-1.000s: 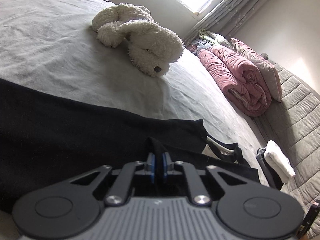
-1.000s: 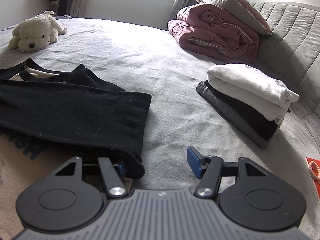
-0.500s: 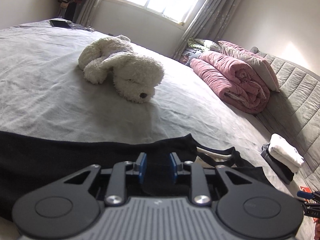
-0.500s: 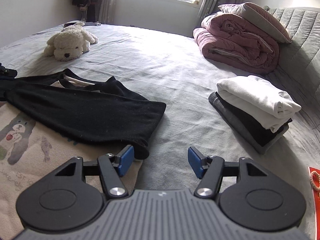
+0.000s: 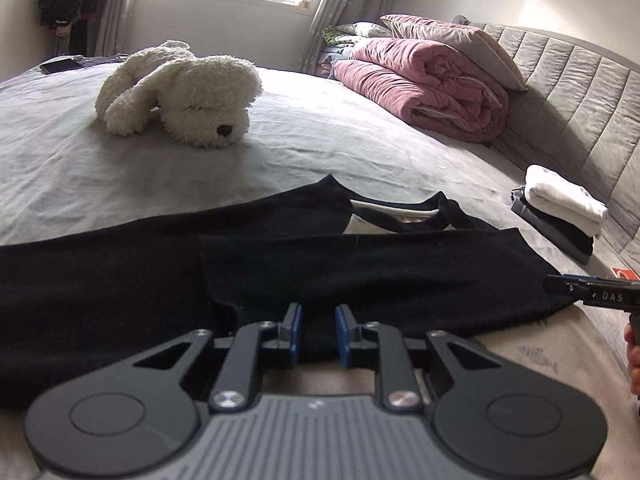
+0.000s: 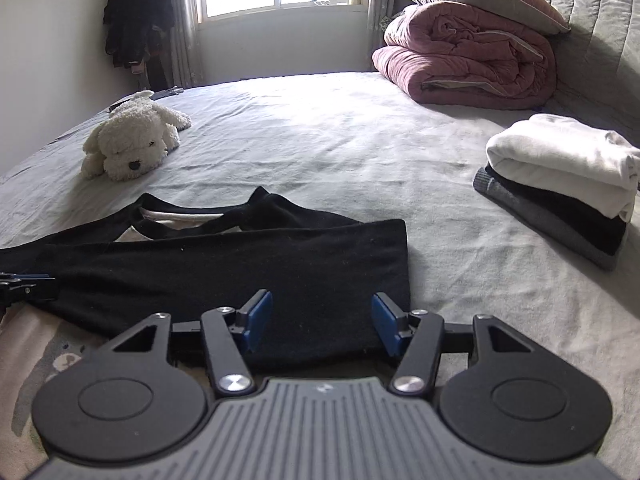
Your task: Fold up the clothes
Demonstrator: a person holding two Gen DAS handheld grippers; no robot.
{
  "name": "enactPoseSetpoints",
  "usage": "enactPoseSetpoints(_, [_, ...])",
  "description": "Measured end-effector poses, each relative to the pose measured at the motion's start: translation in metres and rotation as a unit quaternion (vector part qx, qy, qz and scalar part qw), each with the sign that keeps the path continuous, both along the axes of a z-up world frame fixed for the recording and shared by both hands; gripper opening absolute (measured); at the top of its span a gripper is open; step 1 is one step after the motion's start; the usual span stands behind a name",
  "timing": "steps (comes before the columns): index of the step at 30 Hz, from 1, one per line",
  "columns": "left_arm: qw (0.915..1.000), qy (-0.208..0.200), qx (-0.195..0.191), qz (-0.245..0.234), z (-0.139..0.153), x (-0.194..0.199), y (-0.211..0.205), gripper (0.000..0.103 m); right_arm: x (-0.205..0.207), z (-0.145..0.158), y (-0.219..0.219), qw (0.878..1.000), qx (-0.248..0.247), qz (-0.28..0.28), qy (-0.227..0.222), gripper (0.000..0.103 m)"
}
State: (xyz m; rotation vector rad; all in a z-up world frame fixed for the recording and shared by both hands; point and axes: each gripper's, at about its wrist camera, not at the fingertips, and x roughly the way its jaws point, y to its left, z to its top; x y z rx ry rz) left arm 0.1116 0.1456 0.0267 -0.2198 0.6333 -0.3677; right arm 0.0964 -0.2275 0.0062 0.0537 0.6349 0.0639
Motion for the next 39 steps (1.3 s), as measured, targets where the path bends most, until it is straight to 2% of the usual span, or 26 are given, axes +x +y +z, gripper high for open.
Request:
enactPoseSetpoints(1, [1.0000, 0.002, 0.000, 0.000, -0.002, -0.003, 0.003, 0.015, -0.001, -0.005, -0.004, 1.000, 0.000, -0.003, 0.005, 0.045])
enactPoseSetpoints(4, [1.0000, 0.009, 0.001, 0.000, -0.010, -0.011, 0.011, 0.010, -0.014, -0.012, -0.017, 1.000, 0.006, 0.009, -0.007, 0.039])
enactPoseSetpoints(8, [0.9999, 0.012, 0.004, 0.003, -0.010, -0.022, 0.018, 0.010, -0.023, -0.004, -0.014, 1.000, -0.003, 0.018, -0.009, 0.039])
enactPoseSetpoints(9, [1.0000, 0.008, 0.004, 0.003, -0.006, -0.022, 0.017, 0.011, -0.024, 0.000, -0.010, 1.000, -0.009, 0.021, -0.011, 0.043])
enactPoseSetpoints(11, [1.0000, -0.005, 0.002, 0.001, 0.001, -0.021, 0.012, 0.016, -0.027, 0.007, 0.001, 0.999, -0.015, 0.037, -0.021, 0.045])
enactPoseSetpoints(15, [0.9998, -0.018, 0.000, -0.004, 0.008, -0.009, -0.001, 0.017, -0.019, 0.015, 0.032, 0.997, -0.014, 0.072, -0.031, 0.045])
enactPoseSetpoints(20, [0.9997, -0.008, 0.020, 0.007, -0.003, 0.004, -0.004, 0.022, -0.004, 0.014, 0.077, 0.993, -0.007, 0.112, -0.032, 0.044])
enactPoseSetpoints(21, [0.9997, -0.002, 0.023, 0.010, -0.007, 0.005, -0.001, 0.022, -0.002, 0.013, 0.085, 0.992, -0.002, 0.120, -0.030, 0.038])
enactPoseSetpoints(23, [0.9999, -0.002, 0.012, 0.006, -0.017, 0.001, 0.011, 0.021, 0.003, 0.011, 0.100, 0.990, 0.007, 0.137, -0.026, 0.029])
enactPoseSetpoints(28, [0.9992, -0.008, -0.036, 0.017, -0.025, -0.008, 0.034, 0.021, 0.016, 0.003, 0.140, 0.984, 0.018, 0.175, -0.013, 0.027])
enactPoseSetpoints(33, [0.9983, -0.013, -0.055, 0.017, -0.027, -0.011, 0.037, 0.022, 0.035, -0.002, 0.167, 0.985, 0.001, 0.173, -0.004, 0.030])
enactPoseSetpoints(34, [0.9981, -0.014, -0.058, 0.018, -0.027, -0.012, 0.038, 0.025, 0.038, -0.001, 0.170, 0.986, -0.002, 0.169, -0.005, 0.033])
enactPoseSetpoints(37, [0.9983, -0.017, -0.052, 0.017, -0.025, -0.016, 0.036, 0.048, 0.047, 0.001, 0.178, 0.987, -0.013, 0.159, -0.008, 0.032])
enactPoseSetpoints(39, [0.9990, -0.023, -0.036, 0.010, -0.021, -0.021, 0.031, 0.051, 0.053, 0.003, 0.184, 0.988, -0.019, 0.151, -0.010, 0.033])
